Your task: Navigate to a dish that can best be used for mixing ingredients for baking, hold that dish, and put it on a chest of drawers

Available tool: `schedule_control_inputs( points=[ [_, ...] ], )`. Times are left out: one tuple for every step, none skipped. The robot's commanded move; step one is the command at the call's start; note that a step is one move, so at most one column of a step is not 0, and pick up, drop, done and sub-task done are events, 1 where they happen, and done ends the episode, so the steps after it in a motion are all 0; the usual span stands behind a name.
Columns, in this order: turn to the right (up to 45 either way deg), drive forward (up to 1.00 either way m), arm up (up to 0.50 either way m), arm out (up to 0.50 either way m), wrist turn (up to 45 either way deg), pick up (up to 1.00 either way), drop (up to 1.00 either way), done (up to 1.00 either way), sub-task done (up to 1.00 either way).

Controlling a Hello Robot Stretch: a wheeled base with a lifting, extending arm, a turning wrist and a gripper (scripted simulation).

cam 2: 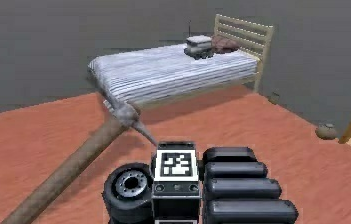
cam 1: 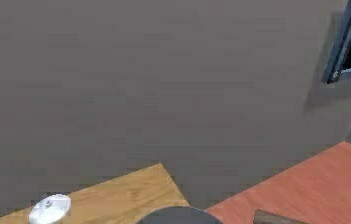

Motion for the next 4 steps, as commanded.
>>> schedule_control_inputs(
  points=[
    [-45.0,0.0,0.0,0.0,0.0,0.0,0.0,0.0,0.0],
    [-45.0,0.0,0.0,0.0,0.0,0.0,0.0,0.0,0.0],
    [-3.0,0.0,0.0,0.0,0.0,0.0,0.0,0.0,0.0],
    [0.0,0.0,0.0,0.24,0.0,0.0,0.0,0.0,0.0]
  ],
)
